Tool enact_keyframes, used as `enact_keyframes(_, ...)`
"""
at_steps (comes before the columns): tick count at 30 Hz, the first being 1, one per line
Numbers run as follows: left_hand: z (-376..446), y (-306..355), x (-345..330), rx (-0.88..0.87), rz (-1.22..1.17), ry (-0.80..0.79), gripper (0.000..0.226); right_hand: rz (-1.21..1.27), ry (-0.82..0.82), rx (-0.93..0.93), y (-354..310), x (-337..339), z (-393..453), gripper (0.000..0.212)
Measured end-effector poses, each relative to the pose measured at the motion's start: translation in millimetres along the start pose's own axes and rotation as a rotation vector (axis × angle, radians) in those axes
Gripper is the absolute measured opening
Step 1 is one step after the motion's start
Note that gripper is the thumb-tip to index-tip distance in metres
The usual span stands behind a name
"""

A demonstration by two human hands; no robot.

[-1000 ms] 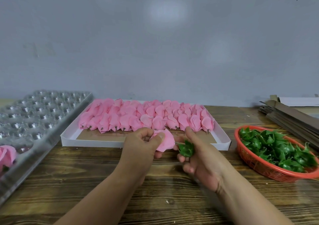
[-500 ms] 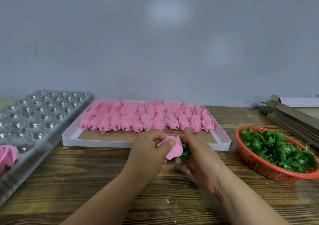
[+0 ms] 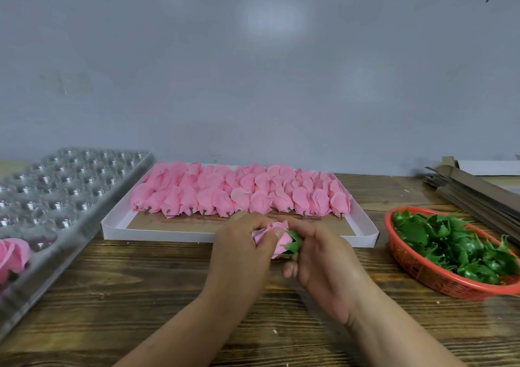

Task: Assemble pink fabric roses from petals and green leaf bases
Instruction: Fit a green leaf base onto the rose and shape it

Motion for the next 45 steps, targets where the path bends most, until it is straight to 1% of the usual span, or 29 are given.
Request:
enact_keyframes(3, 1, -1, 1, 0.009, -0.005, 0.012, 0.003, 0.09, 0.064, 0.04, 2, 6, 1, 0.034)
enact_keyframes(5, 2, -3, 2, 0.046, -0.068, 0.005, 0.005, 0.138, 0.088, 0.058, 3, 10, 2, 0.029)
enact_keyframes(7, 2, -6, 2, 0.097, -0.145, -0.003, 0.011, 0.17, 0.104, 0.061, 4, 12, 2, 0.037)
enact_keyframes(8, 3, -7, 2, 0.114, -0.164, -0.005, 0.011, 0.171, 0.118, 0.057, 4, 13, 2, 0.038)
enact_keyframes(9, 3, -7, 2, 0.125, -0.174, -0.006, 0.01, 0.163, 0.133, 0.052, 4, 14, 2, 0.035)
enact_keyframes(12, 3, -8, 1, 0.139, -0.188, 0.0, 0.012, 0.082, 0.195, 0.051, 5, 19, 3, 0.016)
enact_keyframes(13, 3, -8, 1, 0.148, -0.19, 0.003, 0.012, 0.073, 0.21, 0.053, 5, 20, 3, 0.014)
enact_keyframes(18, 4, -10, 3, 0.174, -0.204, -0.003, 0.014, 0.126, 0.212, 0.044, 2, 21, 2, 0.014)
enact_keyframes(20, 4, -11, 3, 0.184, -0.242, -0.014, 0.017, 0.128, 0.205, 0.062, -1, 21, 0, 0.02)
enact_keyframes(24, 2, -14, -2, 0.226, -0.32, -0.044, 0.013, 0.084, 0.23, 0.094, 2, 17, -1, 0.018)
enact_keyframes(27, 3, -17, -1, 0.259, -0.35, -0.045, 0.015, 0.057, 0.234, 0.122, 5, 13, -2, 0.02)
enact_keyframes(30, 4, -18, 3, 0.302, -0.366, -0.042, 0.015, 0.003, 0.24, 0.17, 5, 11, -2, 0.014)
enact_keyframes(32, 6, -17, 6, 0.313, -0.382, -0.046, 0.016, -0.01, 0.229, 0.19, 4, 11, -3, 0.013)
enact_keyframes(36, 9, -12, 9, 0.319, -0.397, -0.109, 0.015, -0.104, 0.175, 0.265, -9, 9, -8, 0.013)
enact_keyframes(39, 8, -14, 7, 0.385, -0.453, -0.145, 0.012, -0.215, 0.139, 0.383, -19, 5, -14, 0.026)
enact_keyframes(41, 7, -18, 5, 0.442, -0.508, -0.159, 0.012, -0.255, 0.111, 0.433, -21, 2, -15, 0.031)
enact_keyframes(43, 6, -20, 4, 0.486, -0.545, -0.175, 0.013, -0.273, 0.105, 0.442, -20, 2, -16, 0.033)
enact_keyframes(45, 6, -21, 5, 0.508, -0.558, -0.195, 0.012, -0.31, 0.091, 0.431, -19, 3, -16, 0.03)
Point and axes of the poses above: each hand's wrist, its own z-axis towards the middle knuckle, its own x-axis out of the back of the hand, y = z × x, the point moved 5 cm from there along z, towards the middle knuckle, and after that the axes turned 5 degrees about -x, right-handed, at the moved point
